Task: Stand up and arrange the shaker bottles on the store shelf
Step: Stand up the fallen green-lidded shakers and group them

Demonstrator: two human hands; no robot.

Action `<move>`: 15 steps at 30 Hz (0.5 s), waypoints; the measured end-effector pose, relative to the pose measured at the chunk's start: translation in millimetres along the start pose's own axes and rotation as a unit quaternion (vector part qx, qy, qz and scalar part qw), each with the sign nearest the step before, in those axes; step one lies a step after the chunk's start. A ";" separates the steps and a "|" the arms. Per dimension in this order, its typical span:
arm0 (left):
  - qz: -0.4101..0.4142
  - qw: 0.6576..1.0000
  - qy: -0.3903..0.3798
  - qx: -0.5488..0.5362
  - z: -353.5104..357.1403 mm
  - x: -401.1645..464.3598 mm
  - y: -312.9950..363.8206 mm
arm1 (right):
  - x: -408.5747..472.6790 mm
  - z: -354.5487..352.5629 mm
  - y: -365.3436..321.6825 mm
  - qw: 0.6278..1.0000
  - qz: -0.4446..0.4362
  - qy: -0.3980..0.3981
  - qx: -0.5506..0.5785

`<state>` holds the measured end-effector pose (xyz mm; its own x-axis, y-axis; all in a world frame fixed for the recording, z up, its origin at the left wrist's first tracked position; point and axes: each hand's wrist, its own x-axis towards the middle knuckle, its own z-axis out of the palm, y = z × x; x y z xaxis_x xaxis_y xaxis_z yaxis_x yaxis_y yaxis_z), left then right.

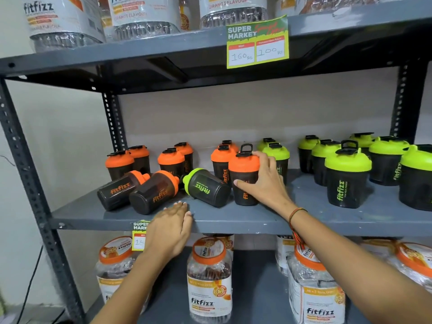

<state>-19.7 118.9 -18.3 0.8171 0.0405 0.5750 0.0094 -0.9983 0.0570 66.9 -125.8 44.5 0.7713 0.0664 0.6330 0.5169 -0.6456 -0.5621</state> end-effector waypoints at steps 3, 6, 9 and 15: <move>-0.006 1.000 0.005 0.002 6.7 0.7 -1.6 | -3.5 1.2 0.7 1.000 -0.015 -0.001 -0.012; -0.008 1.000 0.013 -0.002 7.2 0.1 -0.9 | -4.9 1.6 -11.9 0.994 -0.064 0.084 -0.003; -0.013 1.000 0.019 -0.008 7.3 -1.1 0.7 | -2.2 0.2 -48.7 0.962 -0.200 0.180 -0.049; -0.010 1.000 0.021 -0.011 7.5 -1.2 0.1 | 15.6 40.4 -109.2 0.938 -0.264 -0.063 -0.214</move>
<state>-16.4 118.4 -25.1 0.7917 0.0631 0.6077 0.0123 -0.9961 0.0873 37.4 -23.5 94.2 0.5018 0.5353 0.6794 0.6637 -0.7420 0.0943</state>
